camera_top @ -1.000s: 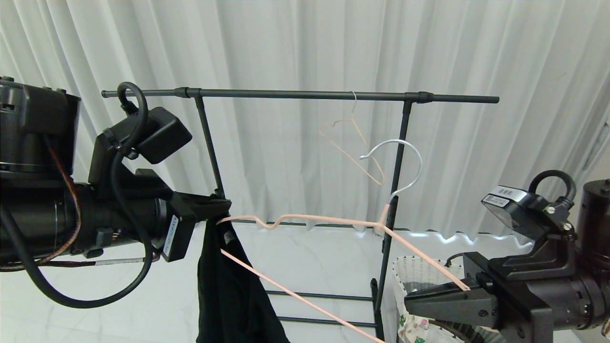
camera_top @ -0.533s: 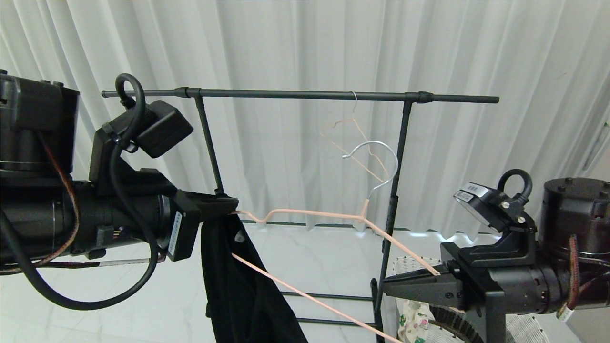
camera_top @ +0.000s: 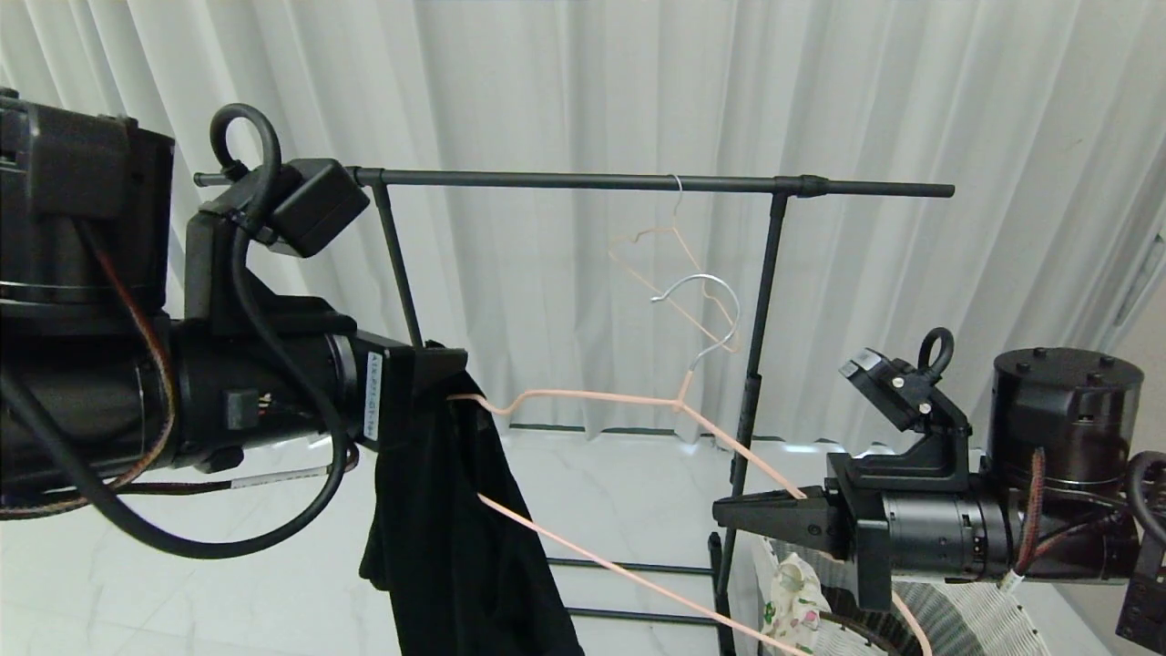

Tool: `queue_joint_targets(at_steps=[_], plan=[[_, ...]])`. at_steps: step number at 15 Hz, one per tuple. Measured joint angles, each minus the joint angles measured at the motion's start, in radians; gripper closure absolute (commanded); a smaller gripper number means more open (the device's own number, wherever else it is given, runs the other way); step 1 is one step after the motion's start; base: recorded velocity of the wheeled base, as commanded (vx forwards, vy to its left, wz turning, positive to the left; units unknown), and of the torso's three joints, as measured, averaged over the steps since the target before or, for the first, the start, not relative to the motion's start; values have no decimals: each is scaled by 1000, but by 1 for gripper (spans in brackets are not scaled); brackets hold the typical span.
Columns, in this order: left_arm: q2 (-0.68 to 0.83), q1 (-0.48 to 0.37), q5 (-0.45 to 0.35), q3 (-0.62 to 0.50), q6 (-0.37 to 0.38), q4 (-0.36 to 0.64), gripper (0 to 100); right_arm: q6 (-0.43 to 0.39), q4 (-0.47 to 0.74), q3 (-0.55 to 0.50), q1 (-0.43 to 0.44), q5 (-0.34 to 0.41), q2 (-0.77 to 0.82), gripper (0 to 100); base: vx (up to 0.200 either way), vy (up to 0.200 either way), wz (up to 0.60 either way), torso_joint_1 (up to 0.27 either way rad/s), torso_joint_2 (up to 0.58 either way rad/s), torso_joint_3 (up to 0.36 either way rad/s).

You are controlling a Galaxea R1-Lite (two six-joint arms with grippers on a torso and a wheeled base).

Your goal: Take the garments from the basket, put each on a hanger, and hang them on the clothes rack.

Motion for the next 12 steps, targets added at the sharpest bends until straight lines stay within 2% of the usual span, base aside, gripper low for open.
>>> queue_joint_targets(at_steps=[3,6,8,12], plan=[[35,-6,41,-5,-50,-91,100,56,0,-8,-13,-74,-30,100,0,0,0,0,0,0],[61,-71,58,-17,-114,-96,100,65,0,-46,-3,-82,-35,100,0,0,0,0,0,0],[85,-122,105,-47,-162,-97,100,65,0,-74,28,-84,-20,100,0,0,0,0,0,0],[128,-166,121,-114,-204,-97,100,65,0,-118,79,-84,16,100,0,0,0,0,0,0]])
